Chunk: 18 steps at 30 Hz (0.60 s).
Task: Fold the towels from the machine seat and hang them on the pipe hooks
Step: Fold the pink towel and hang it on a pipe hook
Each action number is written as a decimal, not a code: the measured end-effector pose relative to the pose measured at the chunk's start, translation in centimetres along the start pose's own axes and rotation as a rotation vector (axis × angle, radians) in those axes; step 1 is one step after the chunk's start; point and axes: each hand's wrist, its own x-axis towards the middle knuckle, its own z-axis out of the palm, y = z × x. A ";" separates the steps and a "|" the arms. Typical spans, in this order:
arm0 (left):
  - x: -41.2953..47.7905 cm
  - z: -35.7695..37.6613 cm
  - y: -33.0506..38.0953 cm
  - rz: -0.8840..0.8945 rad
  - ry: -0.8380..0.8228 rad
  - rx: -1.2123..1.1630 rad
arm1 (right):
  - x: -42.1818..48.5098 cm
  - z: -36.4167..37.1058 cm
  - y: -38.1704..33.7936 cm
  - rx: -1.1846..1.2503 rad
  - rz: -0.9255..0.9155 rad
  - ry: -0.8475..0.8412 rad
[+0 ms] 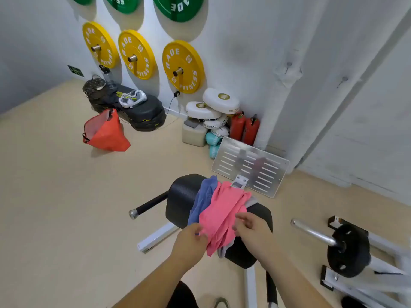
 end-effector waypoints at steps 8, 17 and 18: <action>12.0 -0.1 -1.8 -0.206 -0.114 0.080 | 6.6 2.9 -0.9 0.066 0.206 0.060; 15.3 -4.2 4.5 -0.081 -0.422 0.064 | 8.7 5.7 -4.4 0.126 0.408 0.129; 15.0 -5.1 6.2 -0.036 -0.447 0.046 | 8.5 5.7 -4.9 0.122 0.406 0.119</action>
